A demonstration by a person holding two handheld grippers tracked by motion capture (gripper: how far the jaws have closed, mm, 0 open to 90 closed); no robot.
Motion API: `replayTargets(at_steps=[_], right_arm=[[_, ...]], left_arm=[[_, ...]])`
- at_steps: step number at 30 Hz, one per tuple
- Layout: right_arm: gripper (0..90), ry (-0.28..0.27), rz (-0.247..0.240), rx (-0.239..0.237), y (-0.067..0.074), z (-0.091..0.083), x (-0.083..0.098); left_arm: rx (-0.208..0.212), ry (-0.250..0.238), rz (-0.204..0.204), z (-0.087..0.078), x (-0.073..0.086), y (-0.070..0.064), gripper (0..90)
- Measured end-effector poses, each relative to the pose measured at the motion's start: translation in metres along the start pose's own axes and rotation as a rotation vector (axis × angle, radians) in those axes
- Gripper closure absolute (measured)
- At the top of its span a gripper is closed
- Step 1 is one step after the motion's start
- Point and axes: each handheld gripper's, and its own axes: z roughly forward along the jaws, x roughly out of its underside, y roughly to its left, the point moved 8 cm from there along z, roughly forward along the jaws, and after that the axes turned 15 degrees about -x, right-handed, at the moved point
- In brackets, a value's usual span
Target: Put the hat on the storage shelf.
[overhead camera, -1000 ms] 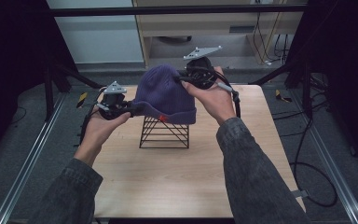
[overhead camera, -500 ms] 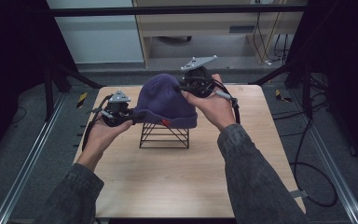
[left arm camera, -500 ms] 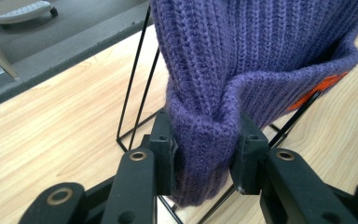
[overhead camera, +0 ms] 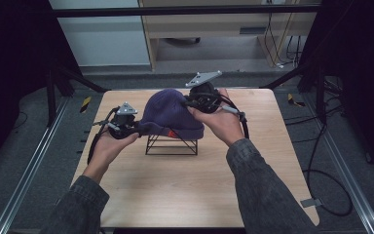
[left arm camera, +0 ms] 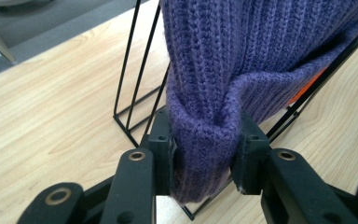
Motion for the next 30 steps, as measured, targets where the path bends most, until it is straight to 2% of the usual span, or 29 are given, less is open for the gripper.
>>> replayTargets(at_steps=[3,14,23,27,28,30], right_arm=[[76.9,0.007,0.002,-0.006,0.001,0.004,0.003],[76.6,0.022,0.005,-0.018,0.005,0.009,0.007],[76.6,0.037,0.023,-0.032,0.006,0.016,0.017],[76.5,0.042,0.036,-0.030,0.005,0.019,0.020],[76.5,0.045,0.036,-0.030,0.005,0.019,0.021],[76.6,0.047,0.037,-0.028,0.005,0.020,0.022]], left_arm=[[-0.002,0.004,0.006,0.002,0.004,0.000,64.8],[0.002,0.007,-0.010,0.005,0.013,0.000,64.1],[-0.009,0.022,-0.016,0.011,0.020,0.002,64.1],[-0.008,0.019,-0.034,0.012,0.022,0.002,64.2],[-0.007,0.020,-0.024,0.012,0.023,0.002,64.1],[-0.006,0.020,-0.029,0.014,0.024,0.002,64.1]])
